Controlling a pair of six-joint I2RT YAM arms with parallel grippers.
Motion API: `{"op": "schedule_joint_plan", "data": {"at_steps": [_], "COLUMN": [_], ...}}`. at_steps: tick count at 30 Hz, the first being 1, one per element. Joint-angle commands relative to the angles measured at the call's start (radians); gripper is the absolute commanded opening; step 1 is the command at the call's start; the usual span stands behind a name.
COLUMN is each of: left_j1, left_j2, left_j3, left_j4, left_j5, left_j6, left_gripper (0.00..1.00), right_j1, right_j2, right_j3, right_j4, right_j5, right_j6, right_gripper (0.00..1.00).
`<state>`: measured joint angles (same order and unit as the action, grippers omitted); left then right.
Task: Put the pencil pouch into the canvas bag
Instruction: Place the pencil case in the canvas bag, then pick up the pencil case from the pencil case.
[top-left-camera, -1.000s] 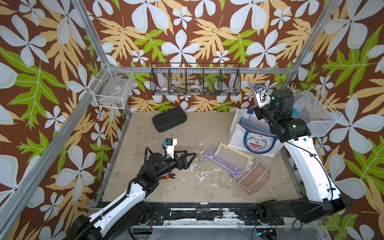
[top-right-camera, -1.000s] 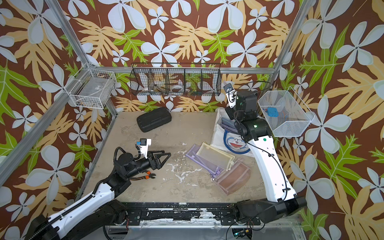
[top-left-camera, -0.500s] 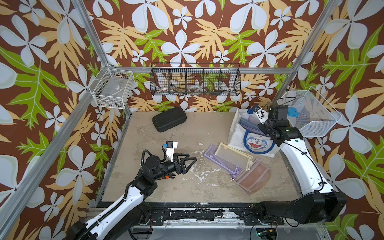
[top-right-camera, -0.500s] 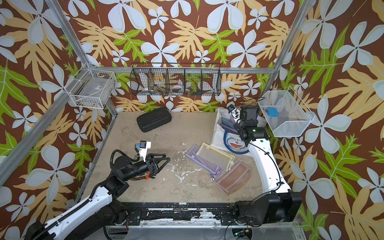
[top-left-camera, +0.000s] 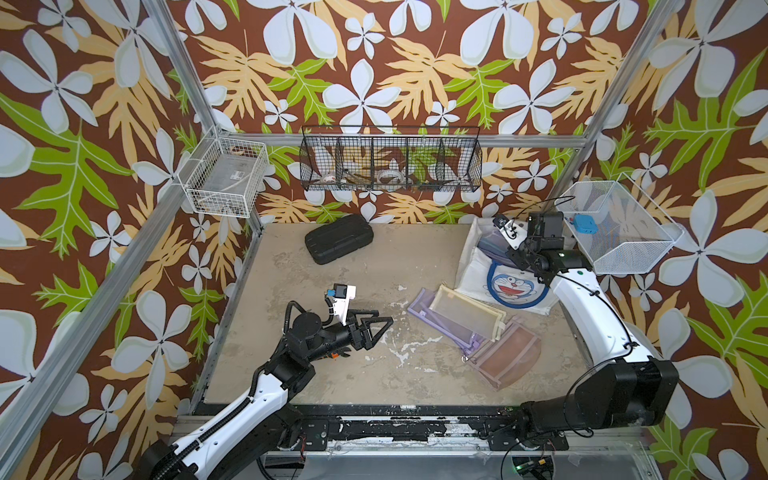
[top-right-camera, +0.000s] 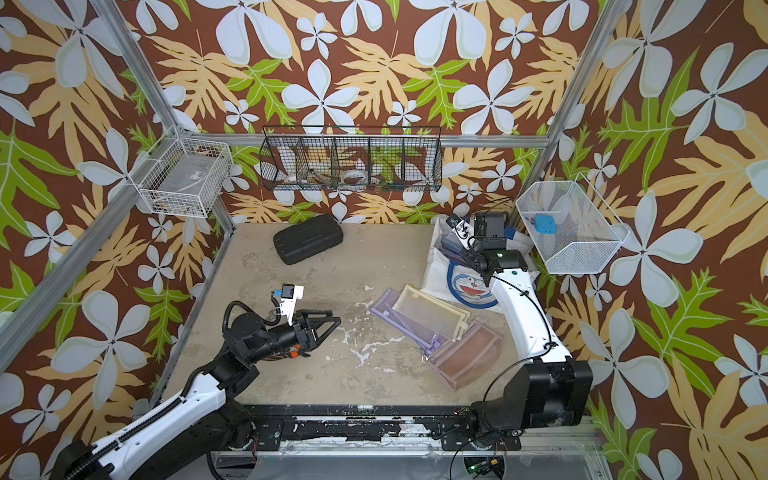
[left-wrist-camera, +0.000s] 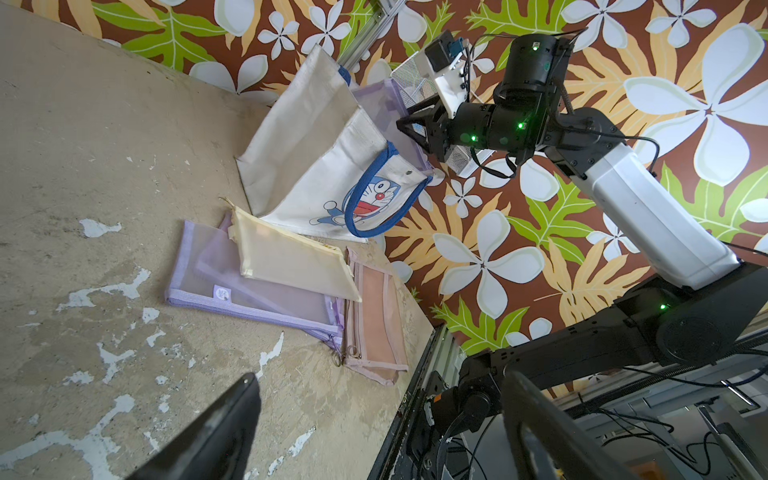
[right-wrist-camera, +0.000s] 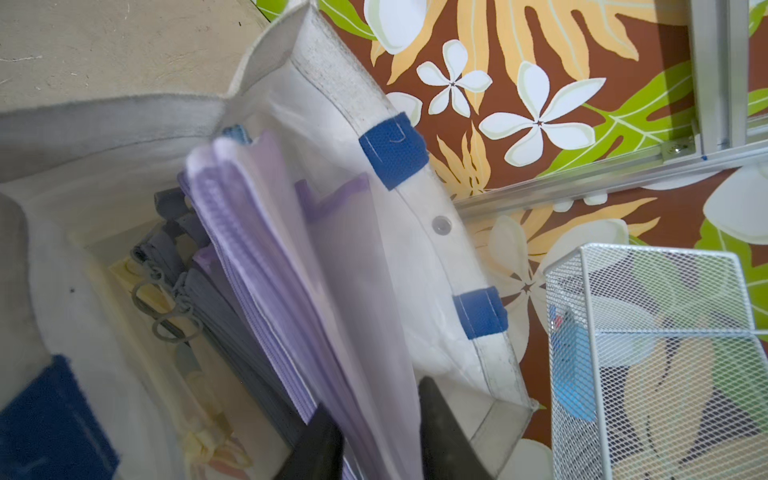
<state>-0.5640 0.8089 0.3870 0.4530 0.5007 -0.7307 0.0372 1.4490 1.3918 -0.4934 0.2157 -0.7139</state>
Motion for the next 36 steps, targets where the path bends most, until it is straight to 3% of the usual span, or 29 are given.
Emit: {"op": "schedule_joint_plan", "data": {"at_steps": [1,6,12,16,19,23,27,29,36], "left_j1": [0.003,0.003,0.003,0.002,-0.009,-0.054,-0.133,-0.172,-0.269], "left_j2": [0.005,0.022,0.059,0.144,0.236,0.359,0.518,0.597,0.837], "left_j3": [-0.001,0.004,0.038,0.079,0.112,0.113,0.149,0.181,0.369], "left_j4": [0.027,0.037,-0.016,-0.057,-0.123,-0.081,0.004,0.046,0.096], "left_j5": [-0.008,-0.008,-0.037,-0.041,-0.107,-0.191,-0.237,-0.256,-0.328], "left_j6": [-0.006,-0.009,0.007,0.016,-0.002,-0.085,-0.189,-0.232,-0.311], "left_gripper": [0.92,0.92,0.92,0.92,0.86,0.85,0.85,0.84,0.74], "right_j1": [-0.003,-0.003,0.002,0.03,0.12,0.216,0.3,0.313,0.313], "right_j2": [0.003,-0.004,-0.014,-0.049,-0.147,-0.296,-0.427,-0.477,-0.494], "right_j3": [0.007,0.017,0.161,0.206,0.078,-0.136,-0.297,-0.392,-0.53], "right_j4": [0.012,0.018,-0.067,-0.15,-0.085,0.057,0.148,0.206,0.147], "right_j5": [0.036,0.036,0.039,-0.095,-0.182,-0.264,-0.228,-0.253,-0.314], "right_j6": [0.008,0.026,0.156,0.313,0.386,0.561,0.737,0.783,0.81], "right_gripper": [0.38,0.54,0.51,0.52,0.57,0.69,0.73,0.77,0.8]}}
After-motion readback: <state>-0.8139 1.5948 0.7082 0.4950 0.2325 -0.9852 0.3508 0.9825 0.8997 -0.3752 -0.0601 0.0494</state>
